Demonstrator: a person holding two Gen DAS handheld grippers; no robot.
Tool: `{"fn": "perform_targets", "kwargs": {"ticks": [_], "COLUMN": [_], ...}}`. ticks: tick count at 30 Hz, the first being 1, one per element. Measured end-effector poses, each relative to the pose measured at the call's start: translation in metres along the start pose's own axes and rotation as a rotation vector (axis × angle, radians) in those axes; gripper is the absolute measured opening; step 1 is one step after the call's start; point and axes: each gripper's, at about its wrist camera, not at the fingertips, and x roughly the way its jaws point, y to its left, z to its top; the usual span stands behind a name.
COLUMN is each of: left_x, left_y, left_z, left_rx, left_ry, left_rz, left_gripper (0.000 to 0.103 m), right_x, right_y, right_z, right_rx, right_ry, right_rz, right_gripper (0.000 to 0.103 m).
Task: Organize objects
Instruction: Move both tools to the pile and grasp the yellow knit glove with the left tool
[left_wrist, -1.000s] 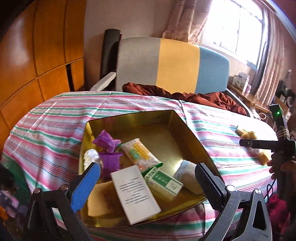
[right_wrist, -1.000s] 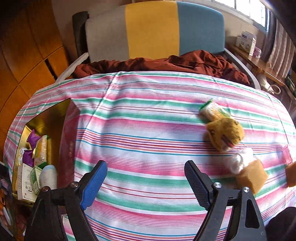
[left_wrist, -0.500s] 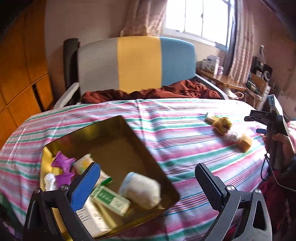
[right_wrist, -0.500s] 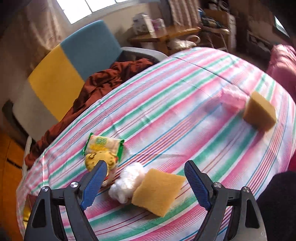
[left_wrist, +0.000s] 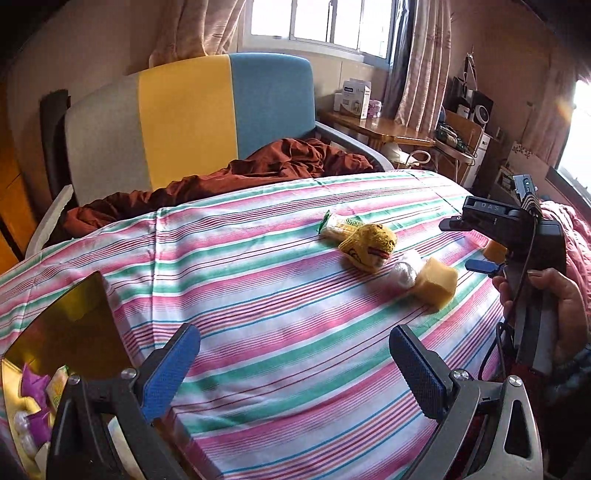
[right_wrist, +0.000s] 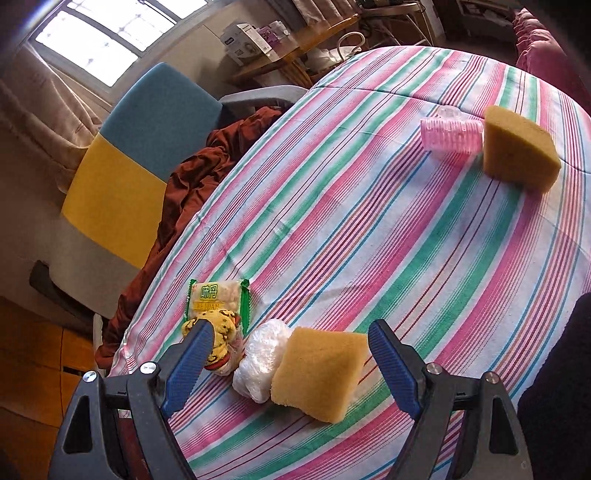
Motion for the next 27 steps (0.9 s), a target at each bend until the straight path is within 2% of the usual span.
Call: {"fn": "perform_targets", "kwargs": {"ticks": [5,9,13,20,23,27], "left_x": [0.038,0.067,0.097,0.13,0.148,0.172], "left_y": [-0.012,-0.019,-0.032,-0.063,-0.069,-0.075], "left_z": [0.022,0.041,0.053,0.069,0.076,0.086], "left_rx": [-0.04,-0.085,-0.037,0.048,0.038,0.036], "left_ry": [0.06,0.091,0.124,0.125,0.141,0.157], "left_rz": [-0.073,-0.114,-0.081,-0.121,-0.142,-0.132], "left_gripper": [0.103,0.103,0.103,0.103,0.103,0.103], "right_x": [-0.003,-0.005,-0.002,-0.002,0.0,0.003], "right_y": [-0.009,-0.013,-0.014,-0.015,-0.014,-0.01], "right_z": [0.002,0.003,0.004,0.005,0.004,0.003], "right_rx": [0.055,0.078,0.086,0.103,0.101,0.082], "right_ry": [0.0,-0.003,0.015,0.017,0.025,0.032], "right_rz": [0.052,0.062,0.082,0.103,0.11,0.111], "right_gripper": [0.087,0.087,0.087,0.087,0.087,0.087]}}
